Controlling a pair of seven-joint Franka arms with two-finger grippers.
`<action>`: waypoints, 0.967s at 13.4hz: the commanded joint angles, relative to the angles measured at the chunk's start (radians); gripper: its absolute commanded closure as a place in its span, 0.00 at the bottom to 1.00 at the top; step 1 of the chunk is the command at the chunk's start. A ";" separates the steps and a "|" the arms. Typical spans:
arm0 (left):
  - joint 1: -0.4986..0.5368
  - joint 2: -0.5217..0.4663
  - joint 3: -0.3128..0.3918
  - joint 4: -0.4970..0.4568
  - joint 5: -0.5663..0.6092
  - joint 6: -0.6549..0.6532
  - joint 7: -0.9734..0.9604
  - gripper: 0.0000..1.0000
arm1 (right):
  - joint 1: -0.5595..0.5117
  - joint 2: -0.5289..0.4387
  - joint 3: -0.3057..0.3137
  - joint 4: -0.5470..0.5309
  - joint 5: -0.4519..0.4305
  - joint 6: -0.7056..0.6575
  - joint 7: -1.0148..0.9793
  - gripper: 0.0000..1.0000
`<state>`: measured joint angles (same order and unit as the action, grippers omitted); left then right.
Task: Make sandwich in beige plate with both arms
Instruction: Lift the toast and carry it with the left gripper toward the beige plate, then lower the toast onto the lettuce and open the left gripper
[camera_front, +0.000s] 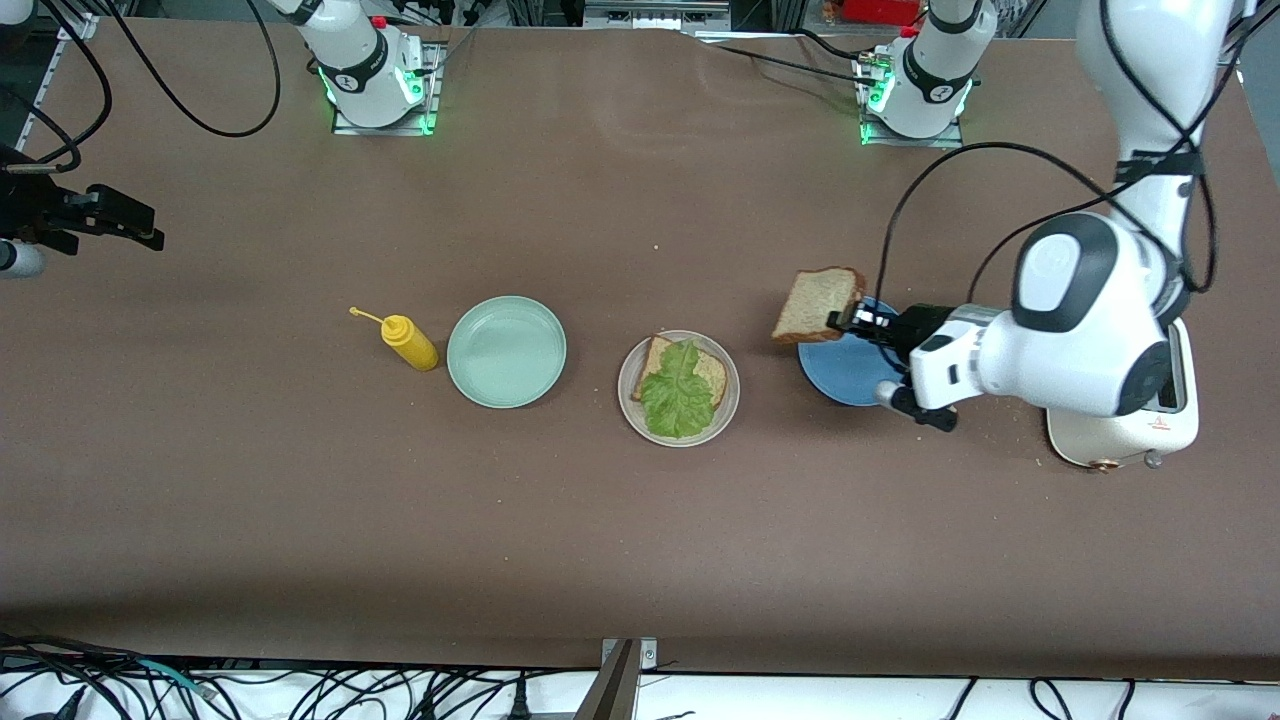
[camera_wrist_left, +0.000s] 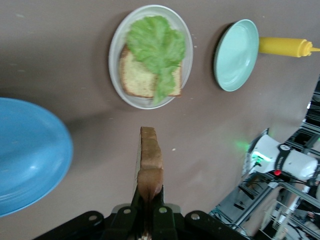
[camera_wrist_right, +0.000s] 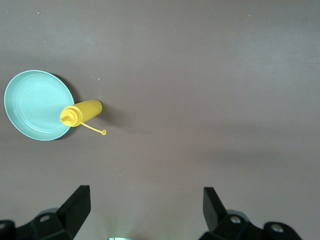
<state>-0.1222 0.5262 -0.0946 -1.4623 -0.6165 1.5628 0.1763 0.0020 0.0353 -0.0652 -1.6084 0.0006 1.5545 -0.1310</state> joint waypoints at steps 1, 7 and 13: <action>-0.048 0.099 0.015 0.120 -0.042 -0.012 -0.040 1.00 | -0.004 0.011 -0.004 0.024 0.010 -0.010 -0.012 0.00; -0.102 0.156 0.015 0.137 -0.185 0.132 -0.164 1.00 | -0.001 0.011 -0.004 0.024 0.013 -0.010 -0.012 0.00; -0.181 0.201 0.016 0.135 -0.236 0.275 -0.365 1.00 | 0.001 0.011 -0.004 0.024 0.018 -0.010 -0.012 0.00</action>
<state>-0.2774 0.6937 -0.0937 -1.3611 -0.8147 1.8028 -0.1481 0.0020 0.0355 -0.0659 -1.6082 0.0010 1.5545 -0.1310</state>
